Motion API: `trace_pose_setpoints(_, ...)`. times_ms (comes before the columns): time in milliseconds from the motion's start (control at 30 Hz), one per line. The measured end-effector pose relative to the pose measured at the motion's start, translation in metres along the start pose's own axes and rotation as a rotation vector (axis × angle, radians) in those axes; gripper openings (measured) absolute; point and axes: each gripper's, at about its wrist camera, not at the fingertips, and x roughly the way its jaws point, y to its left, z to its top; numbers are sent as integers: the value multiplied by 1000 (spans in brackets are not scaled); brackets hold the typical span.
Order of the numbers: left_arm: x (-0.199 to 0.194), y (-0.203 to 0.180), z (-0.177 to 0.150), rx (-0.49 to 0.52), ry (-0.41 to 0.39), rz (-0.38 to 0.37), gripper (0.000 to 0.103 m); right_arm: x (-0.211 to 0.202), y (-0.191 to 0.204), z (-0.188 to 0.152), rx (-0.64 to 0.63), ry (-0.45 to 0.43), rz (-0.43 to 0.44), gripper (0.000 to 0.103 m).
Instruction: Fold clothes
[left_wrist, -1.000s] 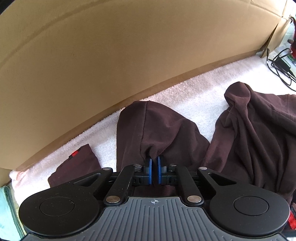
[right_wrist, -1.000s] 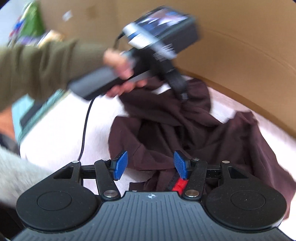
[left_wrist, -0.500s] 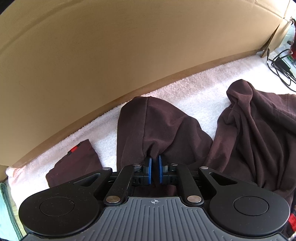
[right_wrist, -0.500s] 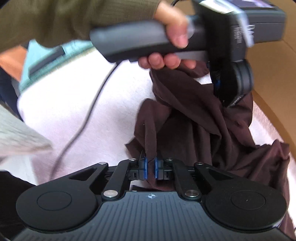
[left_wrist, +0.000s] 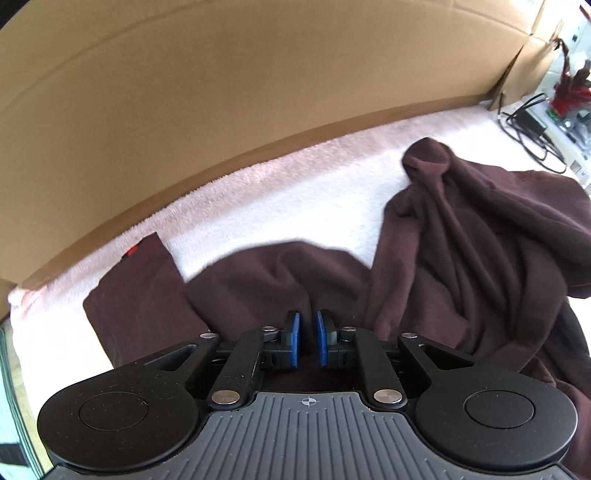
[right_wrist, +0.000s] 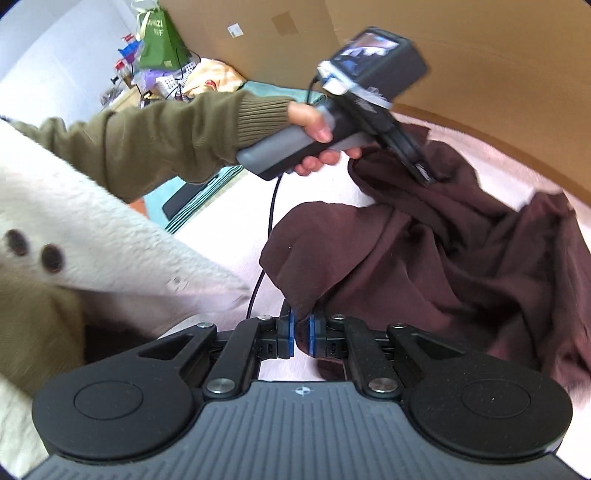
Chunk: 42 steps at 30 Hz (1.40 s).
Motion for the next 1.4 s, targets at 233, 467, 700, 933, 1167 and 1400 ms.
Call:
trace_pose_setpoints(233,-7,-10,-15,-22,5,-23,30,-43,-21,-35,92,34,12,8)
trace_pose_setpoints(467,-8,-12,-29,-42,38,-48,31,-39,-45,-81,184,147,-24,8)
trace_pose_setpoints(700,-32,0,-32,-40,7,-35,45,-1,-90,-112,338,151,-90,9)
trace_pose_setpoints(933,-65,-26,-50,124,-23,-64,68,-23,-107,-108,390,108,-201,67)
trace_pose_setpoints(1167,-47,-72,-77,267,23,-66,79,-88,-123,-107,443,-123,-352,68)
trace_pose_setpoints(1400,-30,-89,-81,298,48,-72,9,-71,-115,-82,427,-220,-344,68)
